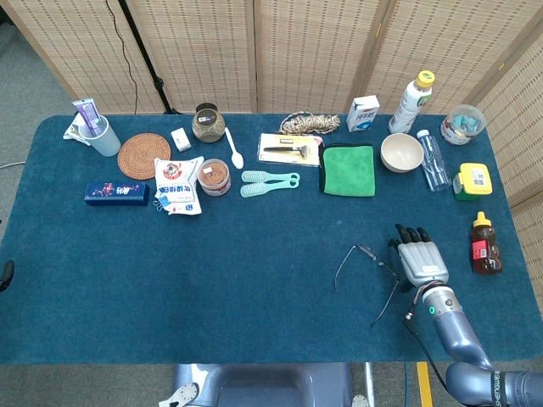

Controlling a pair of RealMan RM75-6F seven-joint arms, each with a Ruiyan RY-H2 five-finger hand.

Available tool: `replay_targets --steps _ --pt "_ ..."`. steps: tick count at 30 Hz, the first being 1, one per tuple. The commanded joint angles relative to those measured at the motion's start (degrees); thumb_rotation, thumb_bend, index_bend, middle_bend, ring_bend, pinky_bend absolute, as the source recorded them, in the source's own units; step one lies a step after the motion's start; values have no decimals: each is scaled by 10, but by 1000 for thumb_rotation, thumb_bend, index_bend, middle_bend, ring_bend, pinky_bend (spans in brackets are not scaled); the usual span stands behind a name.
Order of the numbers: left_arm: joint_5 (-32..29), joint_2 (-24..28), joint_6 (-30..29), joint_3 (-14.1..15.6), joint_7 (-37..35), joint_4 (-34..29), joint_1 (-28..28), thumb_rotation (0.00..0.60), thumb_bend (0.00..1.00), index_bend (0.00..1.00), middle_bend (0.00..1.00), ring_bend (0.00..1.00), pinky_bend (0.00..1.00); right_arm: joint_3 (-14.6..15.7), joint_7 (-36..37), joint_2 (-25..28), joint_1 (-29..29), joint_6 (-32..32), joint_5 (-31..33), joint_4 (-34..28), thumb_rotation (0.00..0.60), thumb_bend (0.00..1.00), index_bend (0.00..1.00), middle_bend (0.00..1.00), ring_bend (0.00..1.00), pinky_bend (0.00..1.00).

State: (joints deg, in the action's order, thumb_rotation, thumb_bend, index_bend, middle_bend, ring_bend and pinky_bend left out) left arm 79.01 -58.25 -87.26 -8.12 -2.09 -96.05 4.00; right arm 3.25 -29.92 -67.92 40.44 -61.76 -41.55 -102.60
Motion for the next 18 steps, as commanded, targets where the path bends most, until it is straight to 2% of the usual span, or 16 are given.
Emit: replay_targets --steps 1,18 --pt "2 2 -1 0 3 -4 1 592 377 201 110 92 45 2 1 -7 -8 -2 -6 12 600 37 212 0 0 0" --pt "1 8 -5 2 12 -15 -2 595 377 201 110 92 44 1 1 -47 -42 -4 -39 71 600 36 214 0 0 0"
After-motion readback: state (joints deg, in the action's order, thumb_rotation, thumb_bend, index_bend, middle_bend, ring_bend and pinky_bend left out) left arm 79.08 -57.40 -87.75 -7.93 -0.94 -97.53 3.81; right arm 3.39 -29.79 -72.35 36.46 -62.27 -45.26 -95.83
